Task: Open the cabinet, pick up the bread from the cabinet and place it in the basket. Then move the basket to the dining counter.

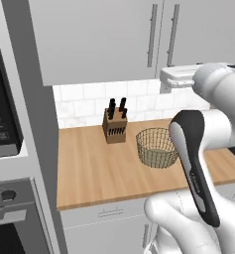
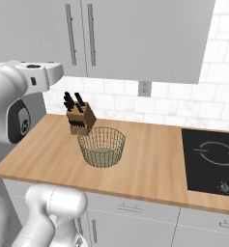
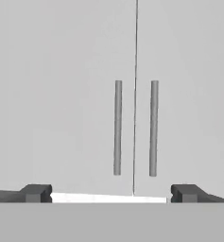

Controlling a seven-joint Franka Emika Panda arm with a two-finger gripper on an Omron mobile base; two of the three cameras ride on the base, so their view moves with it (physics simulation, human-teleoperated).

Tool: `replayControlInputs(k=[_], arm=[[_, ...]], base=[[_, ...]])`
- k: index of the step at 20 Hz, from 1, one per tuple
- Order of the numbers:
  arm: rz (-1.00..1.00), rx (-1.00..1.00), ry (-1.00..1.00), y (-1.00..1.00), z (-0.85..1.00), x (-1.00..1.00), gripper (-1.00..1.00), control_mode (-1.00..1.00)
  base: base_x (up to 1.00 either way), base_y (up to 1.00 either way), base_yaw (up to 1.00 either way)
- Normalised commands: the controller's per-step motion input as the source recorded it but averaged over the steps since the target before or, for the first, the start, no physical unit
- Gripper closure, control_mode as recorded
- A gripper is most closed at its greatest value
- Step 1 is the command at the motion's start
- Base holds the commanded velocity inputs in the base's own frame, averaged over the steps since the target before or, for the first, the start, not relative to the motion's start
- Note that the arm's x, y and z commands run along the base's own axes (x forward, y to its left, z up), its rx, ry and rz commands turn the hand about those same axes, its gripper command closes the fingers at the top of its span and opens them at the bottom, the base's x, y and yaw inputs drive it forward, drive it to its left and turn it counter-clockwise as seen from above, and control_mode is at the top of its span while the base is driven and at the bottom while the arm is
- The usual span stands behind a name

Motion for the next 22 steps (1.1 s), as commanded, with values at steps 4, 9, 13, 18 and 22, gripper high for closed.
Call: replayControlInputs(k=[4, 9, 13, 18, 22], arm=[[0.02, 0.0, -0.16, 0.08, -0.19, 0.19, -1.0, -1.0], [-0.07, 0.0, -0.17, 0.16, -0.26, 0.3, -1.0, -1.0], [-0.12, 0.01, -0.01, 0.02, 0.0, 0.48, -1.0, -1.0], [-0.07, 0.0, 0.0, 0.0, 0.0, 0.54, -1.0, -1.0], [0.0, 0.0, 0.0, 0.0, 0.0, 0.65, -1.0, -1.0]], base=[[0.0, 0.0, 0.0], [0.0, 0.0, 0.0], [0.0, 0.0, 0.0], [0.0, 0.0, 0.0], [0.0, 0.0, 0.0]])
